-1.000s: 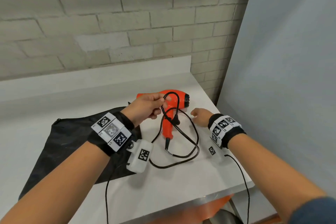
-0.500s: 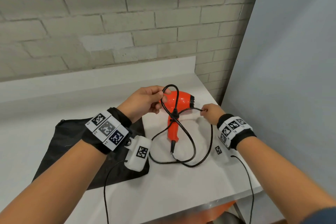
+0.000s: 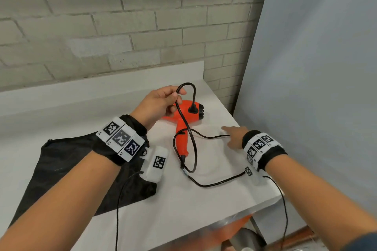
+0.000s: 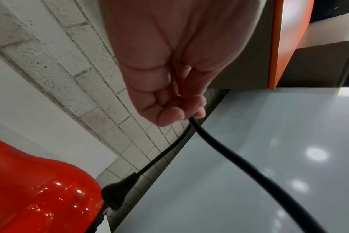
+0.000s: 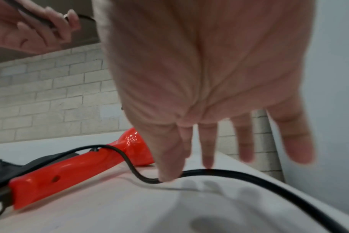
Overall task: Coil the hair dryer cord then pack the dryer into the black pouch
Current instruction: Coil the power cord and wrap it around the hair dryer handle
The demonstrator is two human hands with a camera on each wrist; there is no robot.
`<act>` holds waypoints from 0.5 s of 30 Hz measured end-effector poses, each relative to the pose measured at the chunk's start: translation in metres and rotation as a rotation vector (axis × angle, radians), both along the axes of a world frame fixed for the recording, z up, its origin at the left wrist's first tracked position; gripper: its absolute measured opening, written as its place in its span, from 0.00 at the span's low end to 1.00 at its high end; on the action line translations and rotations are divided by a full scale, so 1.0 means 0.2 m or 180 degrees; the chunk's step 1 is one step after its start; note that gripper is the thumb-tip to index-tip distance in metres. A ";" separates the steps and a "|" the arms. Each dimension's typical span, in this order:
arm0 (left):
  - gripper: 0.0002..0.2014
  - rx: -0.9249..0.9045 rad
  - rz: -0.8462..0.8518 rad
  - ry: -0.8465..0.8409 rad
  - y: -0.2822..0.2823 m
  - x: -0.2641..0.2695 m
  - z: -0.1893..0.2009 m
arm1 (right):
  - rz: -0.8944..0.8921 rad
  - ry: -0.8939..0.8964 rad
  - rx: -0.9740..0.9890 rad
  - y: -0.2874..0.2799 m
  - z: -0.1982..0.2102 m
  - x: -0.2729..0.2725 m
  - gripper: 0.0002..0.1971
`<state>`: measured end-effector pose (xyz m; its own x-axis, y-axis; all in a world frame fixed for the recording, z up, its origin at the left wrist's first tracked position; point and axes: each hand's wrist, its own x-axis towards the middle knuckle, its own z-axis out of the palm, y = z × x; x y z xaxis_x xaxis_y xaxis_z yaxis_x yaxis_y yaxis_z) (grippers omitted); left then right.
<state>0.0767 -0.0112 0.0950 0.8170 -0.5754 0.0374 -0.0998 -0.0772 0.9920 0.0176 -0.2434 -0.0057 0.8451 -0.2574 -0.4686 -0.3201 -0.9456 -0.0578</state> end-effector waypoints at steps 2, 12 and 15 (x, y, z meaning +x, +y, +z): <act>0.14 0.0033 -0.0054 0.0000 0.00 -0.01 0.00 | 0.0290 0.0067 0.0132 0.06 -0.02 0.04 0.28; 0.12 -0.0229 0.0147 -0.0108 -0.01 -0.05 0.12 | -0.0171 -0.0959 0.1008 0.05 0.04 0.06 0.13; 0.12 -0.0477 0.0211 -0.0315 -0.06 -0.06 0.16 | -0.0865 -0.1411 0.1546 -0.06 0.07 0.01 0.08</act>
